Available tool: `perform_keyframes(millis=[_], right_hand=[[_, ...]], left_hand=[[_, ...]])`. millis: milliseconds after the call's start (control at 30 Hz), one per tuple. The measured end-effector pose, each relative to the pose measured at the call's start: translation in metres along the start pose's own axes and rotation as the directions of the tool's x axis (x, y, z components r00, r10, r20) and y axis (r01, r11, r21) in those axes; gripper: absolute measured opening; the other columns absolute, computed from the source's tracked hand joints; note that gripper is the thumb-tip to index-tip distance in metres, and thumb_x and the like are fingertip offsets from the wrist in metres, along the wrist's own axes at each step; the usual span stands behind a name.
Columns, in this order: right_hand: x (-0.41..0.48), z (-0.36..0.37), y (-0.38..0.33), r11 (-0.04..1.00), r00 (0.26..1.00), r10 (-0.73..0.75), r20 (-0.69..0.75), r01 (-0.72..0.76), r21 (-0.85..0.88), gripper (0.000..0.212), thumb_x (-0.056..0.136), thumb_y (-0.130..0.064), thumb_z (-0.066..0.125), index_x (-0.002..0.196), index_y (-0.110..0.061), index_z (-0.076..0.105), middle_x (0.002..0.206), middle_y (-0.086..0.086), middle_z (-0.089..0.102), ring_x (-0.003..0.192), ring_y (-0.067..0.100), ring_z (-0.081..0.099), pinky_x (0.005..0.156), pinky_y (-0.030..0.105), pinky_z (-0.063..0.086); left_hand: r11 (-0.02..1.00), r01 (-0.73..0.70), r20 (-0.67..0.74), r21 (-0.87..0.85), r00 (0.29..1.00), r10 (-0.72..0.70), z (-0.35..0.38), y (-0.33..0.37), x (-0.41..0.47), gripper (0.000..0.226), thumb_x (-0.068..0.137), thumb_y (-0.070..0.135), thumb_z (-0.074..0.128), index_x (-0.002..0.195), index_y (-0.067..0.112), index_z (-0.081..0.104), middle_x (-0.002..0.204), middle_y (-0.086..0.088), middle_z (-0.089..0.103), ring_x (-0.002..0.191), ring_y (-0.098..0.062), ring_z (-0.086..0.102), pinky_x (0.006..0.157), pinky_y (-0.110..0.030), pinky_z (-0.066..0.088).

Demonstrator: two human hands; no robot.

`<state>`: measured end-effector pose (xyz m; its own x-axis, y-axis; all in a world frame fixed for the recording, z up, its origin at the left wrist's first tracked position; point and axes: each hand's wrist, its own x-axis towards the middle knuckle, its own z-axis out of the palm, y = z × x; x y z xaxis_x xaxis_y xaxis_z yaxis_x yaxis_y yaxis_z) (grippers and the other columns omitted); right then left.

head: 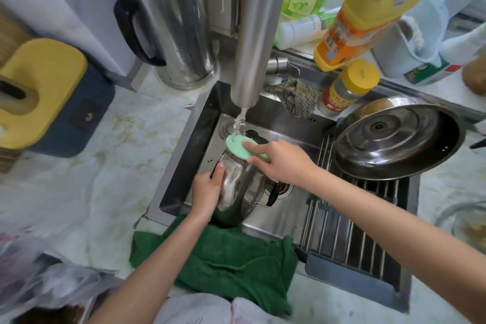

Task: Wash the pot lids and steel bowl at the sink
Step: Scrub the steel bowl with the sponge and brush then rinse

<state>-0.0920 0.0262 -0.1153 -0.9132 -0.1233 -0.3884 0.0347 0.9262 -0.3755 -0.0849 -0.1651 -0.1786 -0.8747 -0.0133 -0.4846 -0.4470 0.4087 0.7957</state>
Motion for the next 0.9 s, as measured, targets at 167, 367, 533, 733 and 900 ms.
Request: perform_keyframes(millis=[167,367,533,733,900], right_hand=[[0.018,-0.001,0.029,0.981,0.981,0.192,-0.021,-0.192,0.023,0.043,0.098,-0.043,0.043,0.140,-0.034,0.047,0.100,0.005,0.069,0.083,0.024,0.063,0.061,0.032,0.044],[0.020,-0.001,0.027,0.987,0.988,0.155,-0.022,-0.154,0.044,0.042,0.098,-0.045,0.044,0.139,-0.035,0.048,0.101,0.003,0.070,0.071,0.016,0.059,0.062,0.031,0.047],[0.003,0.012,0.004,0.989,0.992,0.118,-0.039,-0.114,0.094,0.045,0.097,-0.045,0.044,0.142,-0.034,0.045,0.096,0.004,0.070,0.082,0.024,0.064,0.062,0.035,0.051],[0.015,0.017,0.006,0.961,0.979,0.188,-0.072,-0.169,0.219,0.045,0.097,-0.047,0.044,0.141,-0.038,0.045,0.095,0.007,0.072,0.080,0.026,0.065,0.069,0.039,0.054],[0.012,0.022,-0.004,0.966,0.982,0.170,-0.083,-0.149,0.212,0.046,0.097,-0.046,0.044,0.142,-0.036,0.043,0.089,0.007,0.070,0.078,0.025,0.063,0.065,0.038,0.051]], left_hand=[[1.000,0.007,0.027,0.003,1.000,-0.008,0.000,0.000,-0.006,0.056,0.097,0.035,0.051,0.049,0.016,0.032,0.046,-0.001,0.030,0.049,-0.016,0.031,0.057,-0.030,0.024],[1.000,0.017,0.036,0.003,0.999,-0.017,-0.002,0.000,-0.005,0.055,0.098,0.037,0.049,0.050,0.016,0.033,0.047,-0.001,0.032,0.050,-0.017,0.034,0.057,-0.031,0.026],[0.999,0.010,0.035,0.033,0.999,-0.011,-0.003,-0.004,-0.002,0.053,0.098,0.038,0.047,0.053,0.013,0.036,0.051,-0.007,0.036,0.055,-0.019,0.039,0.058,-0.032,0.028],[0.990,-0.062,0.358,0.123,0.934,0.014,-0.031,0.005,0.018,0.028,0.100,0.032,0.047,0.095,0.010,0.063,0.090,-0.011,0.066,0.082,-0.025,0.064,0.076,-0.036,0.049],[0.993,-0.002,0.403,0.120,0.914,-0.047,-0.034,0.046,0.046,0.027,0.099,0.030,0.048,0.100,0.013,0.069,0.096,-0.008,0.069,0.093,-0.023,0.064,0.084,-0.040,0.049]])
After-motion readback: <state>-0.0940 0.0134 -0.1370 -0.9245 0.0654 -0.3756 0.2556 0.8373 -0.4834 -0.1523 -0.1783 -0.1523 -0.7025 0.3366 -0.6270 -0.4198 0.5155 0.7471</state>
